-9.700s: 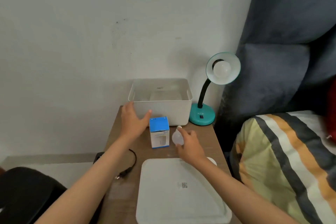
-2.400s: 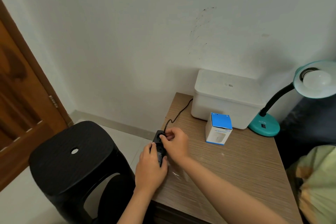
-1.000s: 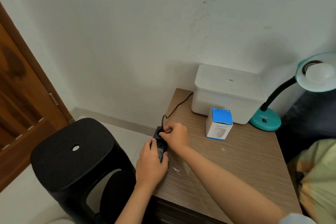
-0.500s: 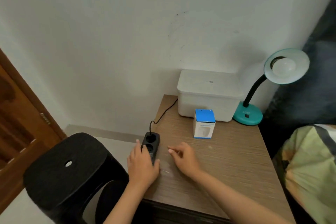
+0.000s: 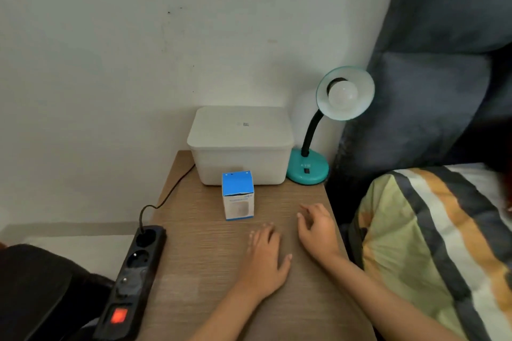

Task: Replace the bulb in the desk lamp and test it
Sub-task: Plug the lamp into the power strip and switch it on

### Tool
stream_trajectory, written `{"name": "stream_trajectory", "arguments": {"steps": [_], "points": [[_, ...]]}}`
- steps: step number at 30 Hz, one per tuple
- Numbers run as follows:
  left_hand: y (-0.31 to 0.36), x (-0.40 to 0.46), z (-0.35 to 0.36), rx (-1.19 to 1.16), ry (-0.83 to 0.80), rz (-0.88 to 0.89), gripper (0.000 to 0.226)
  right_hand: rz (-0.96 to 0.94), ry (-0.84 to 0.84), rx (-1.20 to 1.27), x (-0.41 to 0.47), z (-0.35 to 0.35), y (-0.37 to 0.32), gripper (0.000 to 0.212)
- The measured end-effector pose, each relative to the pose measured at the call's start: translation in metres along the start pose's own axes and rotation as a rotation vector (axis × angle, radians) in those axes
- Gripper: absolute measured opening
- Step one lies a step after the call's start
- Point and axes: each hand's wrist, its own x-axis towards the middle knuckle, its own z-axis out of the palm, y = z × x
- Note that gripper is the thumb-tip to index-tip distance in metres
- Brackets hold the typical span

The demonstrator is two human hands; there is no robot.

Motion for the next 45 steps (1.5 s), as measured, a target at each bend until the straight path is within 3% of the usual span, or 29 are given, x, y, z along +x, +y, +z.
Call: {"name": "stream_trajectory", "arguments": {"steps": [10,27,45], "points": [[0.002,0.085,0.021,0.145,-0.038,0.004,0.072,0.052,-0.039,-0.029,0.101,0.015,0.03,0.055],[-0.001,0.093,0.03,0.168,0.036,-0.036,0.074,0.028,0.018,0.003,0.113,0.031,0.048,0.035],[0.001,0.093,0.028,0.161,0.02,-0.058,0.075,-0.004,0.037,-0.044,0.11,0.029,0.043,0.041]]}}
